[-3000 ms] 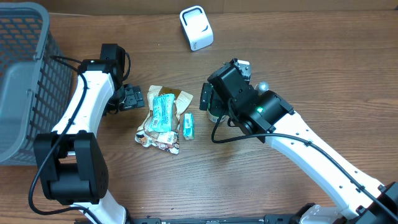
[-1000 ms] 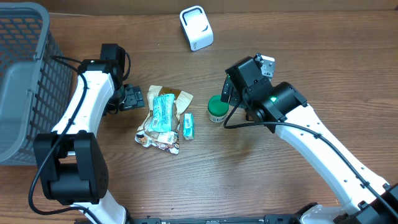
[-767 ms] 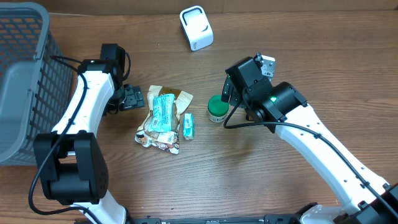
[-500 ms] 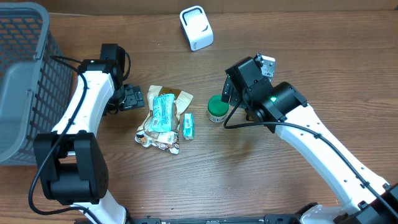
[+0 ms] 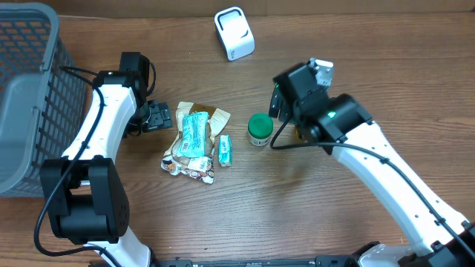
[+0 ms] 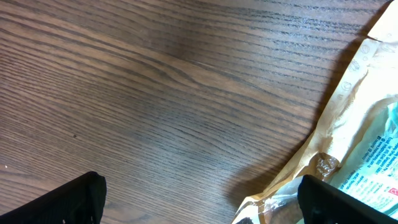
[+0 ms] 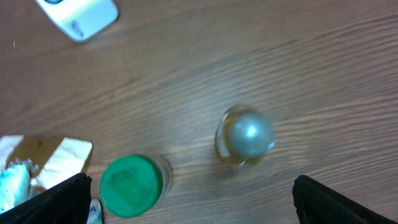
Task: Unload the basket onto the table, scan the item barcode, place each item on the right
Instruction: 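Move the right gripper right onto the yellow-labelled bottle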
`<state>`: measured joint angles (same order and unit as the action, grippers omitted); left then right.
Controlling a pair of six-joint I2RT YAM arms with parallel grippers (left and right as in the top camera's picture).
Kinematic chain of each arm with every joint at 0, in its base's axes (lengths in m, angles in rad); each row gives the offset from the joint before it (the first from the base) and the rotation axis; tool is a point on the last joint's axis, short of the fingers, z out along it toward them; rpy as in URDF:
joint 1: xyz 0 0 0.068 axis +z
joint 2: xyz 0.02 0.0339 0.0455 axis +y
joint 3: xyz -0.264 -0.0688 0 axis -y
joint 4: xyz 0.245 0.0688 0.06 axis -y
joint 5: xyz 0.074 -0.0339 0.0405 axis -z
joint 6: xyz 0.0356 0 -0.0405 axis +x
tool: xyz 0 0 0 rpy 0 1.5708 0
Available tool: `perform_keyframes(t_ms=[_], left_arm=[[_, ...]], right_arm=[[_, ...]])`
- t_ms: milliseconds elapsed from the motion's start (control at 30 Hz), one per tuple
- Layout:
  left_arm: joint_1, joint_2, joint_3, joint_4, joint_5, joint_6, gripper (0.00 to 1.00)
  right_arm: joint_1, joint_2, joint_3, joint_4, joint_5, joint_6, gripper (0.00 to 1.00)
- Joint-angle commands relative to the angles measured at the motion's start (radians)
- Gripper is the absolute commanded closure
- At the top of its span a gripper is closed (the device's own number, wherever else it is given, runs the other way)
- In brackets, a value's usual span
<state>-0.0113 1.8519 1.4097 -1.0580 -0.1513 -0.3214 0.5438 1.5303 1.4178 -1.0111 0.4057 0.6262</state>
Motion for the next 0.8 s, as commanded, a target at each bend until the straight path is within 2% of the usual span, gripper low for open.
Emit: perform_keyframes(t_ms=[0,167,367,767], left_arm=[[0.005,-0.008,0.016,0.001,-0.008,0.007,0.0],[0.005,-0.008,0.016,0.001,-0.008,0.007,0.0],[0.005,-0.008,0.016,0.001,-0.008,0.007,0.0],[0.005,-0.008,0.016,0.001,-0.008,0.007,0.0]], right_arm=[[-0.072,-0.015,0.074,-0.009,-0.035,-0.019,0.0],[-0.185,0.003,0.074,-0.008,-0.134,-0.048,0.0],[-0.246,0.069,0.074,-0.005,-0.286,-0.24,0.0],[-0.246,0.223,0.074,-0.002,-0.231,-0.311,0.0]])
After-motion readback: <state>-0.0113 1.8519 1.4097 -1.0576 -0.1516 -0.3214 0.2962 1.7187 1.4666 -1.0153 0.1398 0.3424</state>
